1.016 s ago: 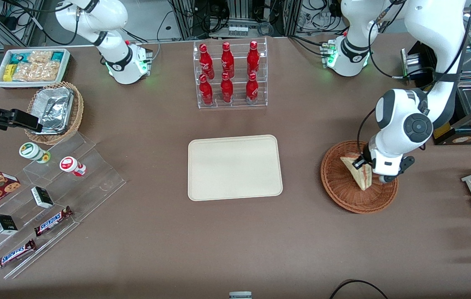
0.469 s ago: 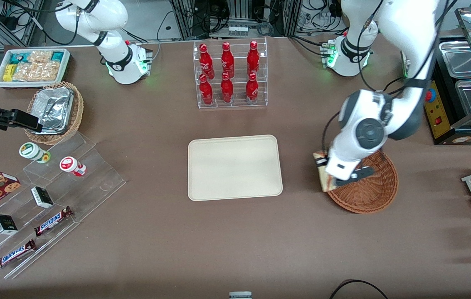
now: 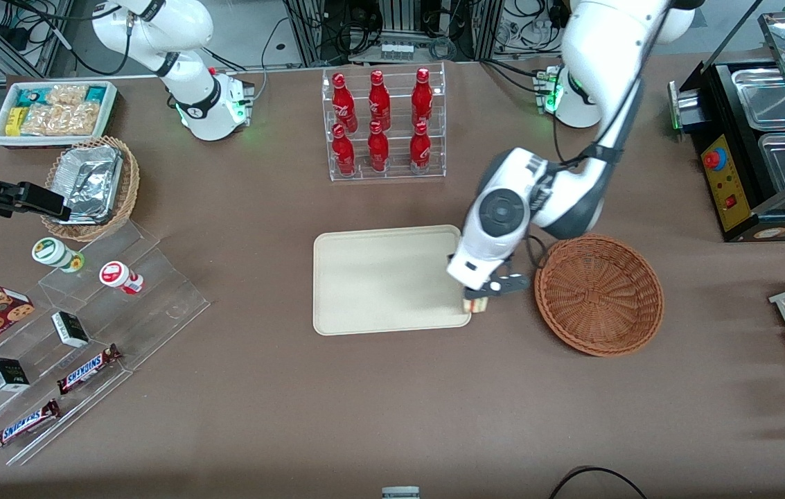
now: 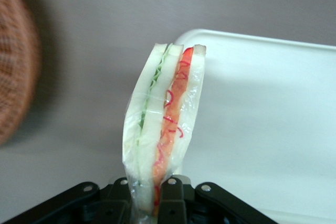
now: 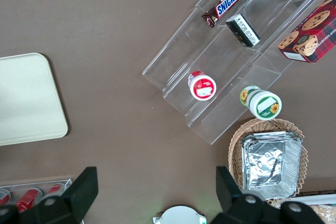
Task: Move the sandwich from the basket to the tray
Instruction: 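Lift the sandwich and carry it over the cream tray, then lower the sandwich onto the tray and open the left gripper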
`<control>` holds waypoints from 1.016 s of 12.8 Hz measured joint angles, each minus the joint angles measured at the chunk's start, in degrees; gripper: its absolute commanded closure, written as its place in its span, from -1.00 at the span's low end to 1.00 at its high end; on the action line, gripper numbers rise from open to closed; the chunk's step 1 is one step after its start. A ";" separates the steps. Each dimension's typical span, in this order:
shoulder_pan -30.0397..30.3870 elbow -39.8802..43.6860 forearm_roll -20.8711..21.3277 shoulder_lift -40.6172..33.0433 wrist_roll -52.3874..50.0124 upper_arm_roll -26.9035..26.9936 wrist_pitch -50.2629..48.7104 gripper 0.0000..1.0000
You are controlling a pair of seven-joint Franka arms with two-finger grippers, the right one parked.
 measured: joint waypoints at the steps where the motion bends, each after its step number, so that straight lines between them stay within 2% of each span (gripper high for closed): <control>1: -1.84 1.83 0.00 1.46 -2.22 0.01 -0.01 1.00; 7: -10.91 13.43 0.00 11.35 -13.14 0.03 0.08 1.00; 13: -13.05 21.15 0.02 17.62 -16.00 0.35 0.02 1.00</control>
